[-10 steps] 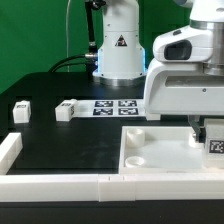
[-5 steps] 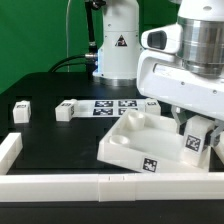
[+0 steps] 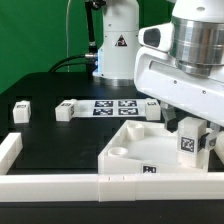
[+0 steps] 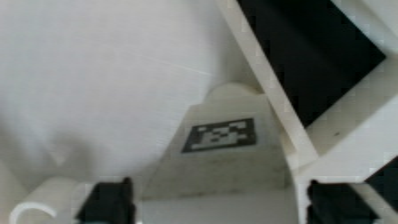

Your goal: Assemble one leg

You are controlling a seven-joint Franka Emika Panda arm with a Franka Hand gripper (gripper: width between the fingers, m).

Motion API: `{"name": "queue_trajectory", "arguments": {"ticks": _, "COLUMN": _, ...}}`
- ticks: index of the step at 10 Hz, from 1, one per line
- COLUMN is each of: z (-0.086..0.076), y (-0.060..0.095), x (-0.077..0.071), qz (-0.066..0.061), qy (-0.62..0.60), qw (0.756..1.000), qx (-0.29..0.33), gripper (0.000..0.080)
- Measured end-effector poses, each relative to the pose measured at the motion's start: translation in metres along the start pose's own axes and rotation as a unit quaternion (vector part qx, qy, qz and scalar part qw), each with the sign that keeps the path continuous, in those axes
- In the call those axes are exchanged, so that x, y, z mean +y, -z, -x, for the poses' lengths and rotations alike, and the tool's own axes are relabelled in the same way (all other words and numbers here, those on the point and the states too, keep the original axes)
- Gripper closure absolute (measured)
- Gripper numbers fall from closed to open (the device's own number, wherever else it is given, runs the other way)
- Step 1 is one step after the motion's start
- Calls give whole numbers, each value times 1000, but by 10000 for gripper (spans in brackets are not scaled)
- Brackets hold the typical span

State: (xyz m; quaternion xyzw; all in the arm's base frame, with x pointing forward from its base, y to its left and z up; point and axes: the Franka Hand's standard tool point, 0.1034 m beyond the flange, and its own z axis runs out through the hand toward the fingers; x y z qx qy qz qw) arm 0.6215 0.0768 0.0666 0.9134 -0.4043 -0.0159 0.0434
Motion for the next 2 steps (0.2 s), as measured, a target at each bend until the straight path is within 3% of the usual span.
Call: {"name": "queue_trajectory", "arguments": {"ticks": 2, "z": 0, "y": 0, "x": 0, "qz": 0, "qy": 0, "qw": 1000, "qx": 0, "gripper": 165}}
